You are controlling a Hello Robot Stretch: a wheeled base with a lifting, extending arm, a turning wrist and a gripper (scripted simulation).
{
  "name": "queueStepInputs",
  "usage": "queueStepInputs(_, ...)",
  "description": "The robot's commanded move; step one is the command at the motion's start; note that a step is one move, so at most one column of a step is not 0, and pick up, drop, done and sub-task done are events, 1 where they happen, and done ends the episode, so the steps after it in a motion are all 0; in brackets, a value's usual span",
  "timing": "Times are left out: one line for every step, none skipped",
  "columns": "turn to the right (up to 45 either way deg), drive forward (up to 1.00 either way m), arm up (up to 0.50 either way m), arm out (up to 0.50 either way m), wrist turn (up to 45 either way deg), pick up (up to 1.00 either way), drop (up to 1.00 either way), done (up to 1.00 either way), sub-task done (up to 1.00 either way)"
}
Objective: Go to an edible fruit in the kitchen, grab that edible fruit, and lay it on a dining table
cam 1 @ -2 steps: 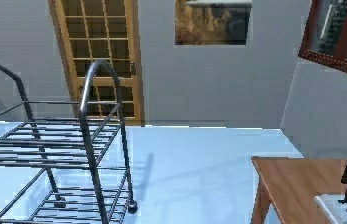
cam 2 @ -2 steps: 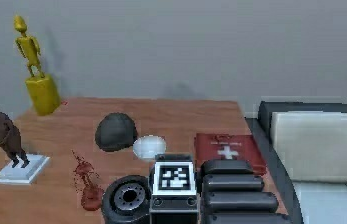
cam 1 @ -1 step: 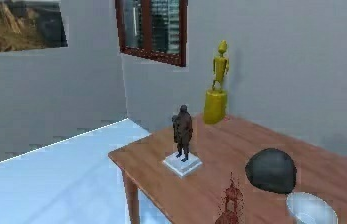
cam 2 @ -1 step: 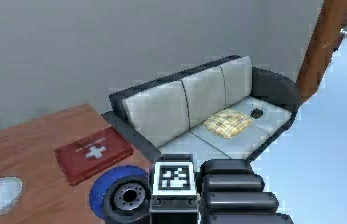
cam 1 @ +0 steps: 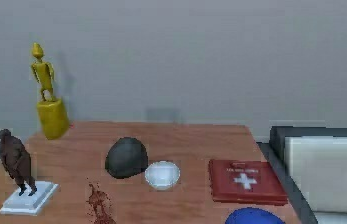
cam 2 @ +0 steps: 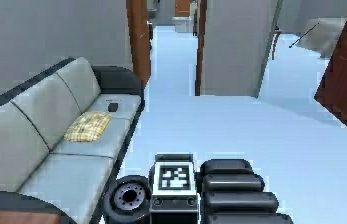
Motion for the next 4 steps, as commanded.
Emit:
queueStepInputs(24.0, 0.0, 0.0, 0.0, 0.0, 0.0, 0.0, 0.0, 0.0)
queueStepInputs(-45.0, 0.0, 0.0, 0.0, 0.0, 0.0, 0.0, 0.0, 0.0)
queueStepInputs(-45.0, 0.0, 0.0, 0.0, 0.0, 0.0, 0.0, 0.0, 0.0)
queueStepInputs(-42.0, 0.0, 0.0, 0.0, 0.0, 0.0, 0.0, 0.0, 0.0)
